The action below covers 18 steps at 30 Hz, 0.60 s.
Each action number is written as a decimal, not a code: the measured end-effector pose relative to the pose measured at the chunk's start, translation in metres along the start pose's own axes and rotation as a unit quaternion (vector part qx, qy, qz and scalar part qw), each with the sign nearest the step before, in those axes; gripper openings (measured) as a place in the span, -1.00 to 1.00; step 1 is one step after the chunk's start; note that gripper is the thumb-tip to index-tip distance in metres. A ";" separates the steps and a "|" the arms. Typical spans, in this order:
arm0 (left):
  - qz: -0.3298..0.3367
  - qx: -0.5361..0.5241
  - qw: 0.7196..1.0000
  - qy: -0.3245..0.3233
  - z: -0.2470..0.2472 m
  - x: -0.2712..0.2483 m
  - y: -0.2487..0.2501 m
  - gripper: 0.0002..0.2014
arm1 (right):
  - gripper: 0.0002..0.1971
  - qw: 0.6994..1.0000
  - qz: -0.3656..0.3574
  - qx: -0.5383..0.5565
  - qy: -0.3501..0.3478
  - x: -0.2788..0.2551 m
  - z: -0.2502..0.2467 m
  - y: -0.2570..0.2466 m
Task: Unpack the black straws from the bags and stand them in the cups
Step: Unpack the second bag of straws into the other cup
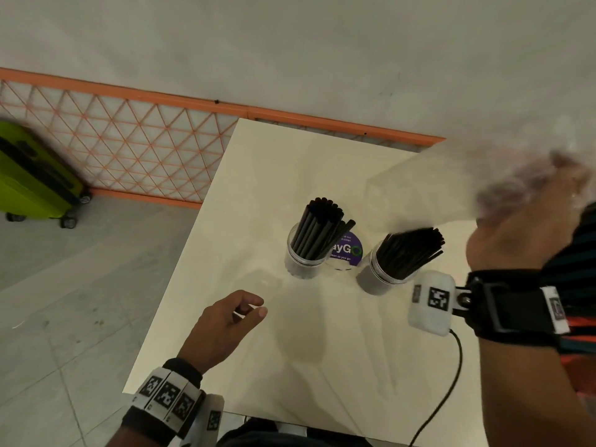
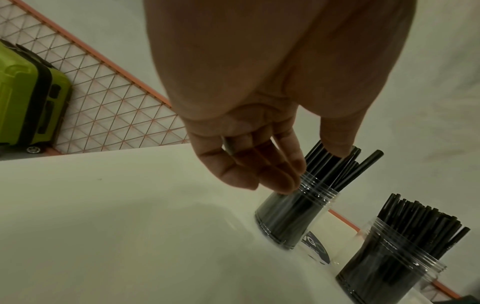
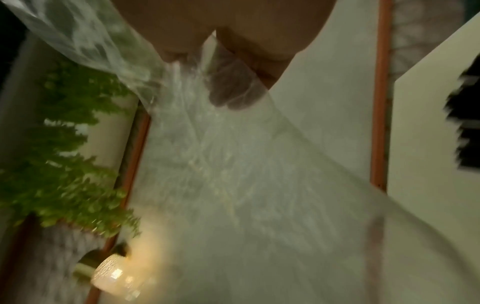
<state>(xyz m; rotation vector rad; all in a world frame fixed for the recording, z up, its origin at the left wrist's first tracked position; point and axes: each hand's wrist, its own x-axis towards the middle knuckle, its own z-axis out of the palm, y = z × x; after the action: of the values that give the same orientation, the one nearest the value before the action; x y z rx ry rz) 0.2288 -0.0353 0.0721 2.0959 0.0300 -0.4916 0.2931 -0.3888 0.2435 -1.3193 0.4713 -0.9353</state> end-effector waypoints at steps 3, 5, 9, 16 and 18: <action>0.004 0.001 1.000 -0.003 0.003 0.000 0.000 -0.86 | -0.74 0.999 0.031 -0.005 0.022 0.006 -0.044 0.013; 0.004 -0.003 1.000 -0.006 0.006 0.000 0.001 -0.85 | -0.82 0.995 0.045 -0.082 0.032 0.000 -0.075 0.029; 0.002 0.002 1.000 -0.013 0.012 0.001 0.003 -0.86 | -0.83 0.965 0.162 -0.206 0.023 -0.026 -0.153 0.090; 0.002 0.026 0.999 -0.038 0.029 0.001 0.018 -0.87 | -0.47 0.849 0.351 -0.394 -0.032 -0.072 -0.200 0.159; 0.000 0.028 0.999 -0.036 0.033 0.001 0.023 -0.87 | -0.38 0.827 0.327 -0.456 -0.043 -0.068 -0.197 0.161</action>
<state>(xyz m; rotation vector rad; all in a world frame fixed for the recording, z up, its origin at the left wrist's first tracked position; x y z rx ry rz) 0.2237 -0.0751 0.0747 2.1319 -0.0264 -0.5728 0.1538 -0.4579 0.0309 -1.8387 1.3080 -0.0104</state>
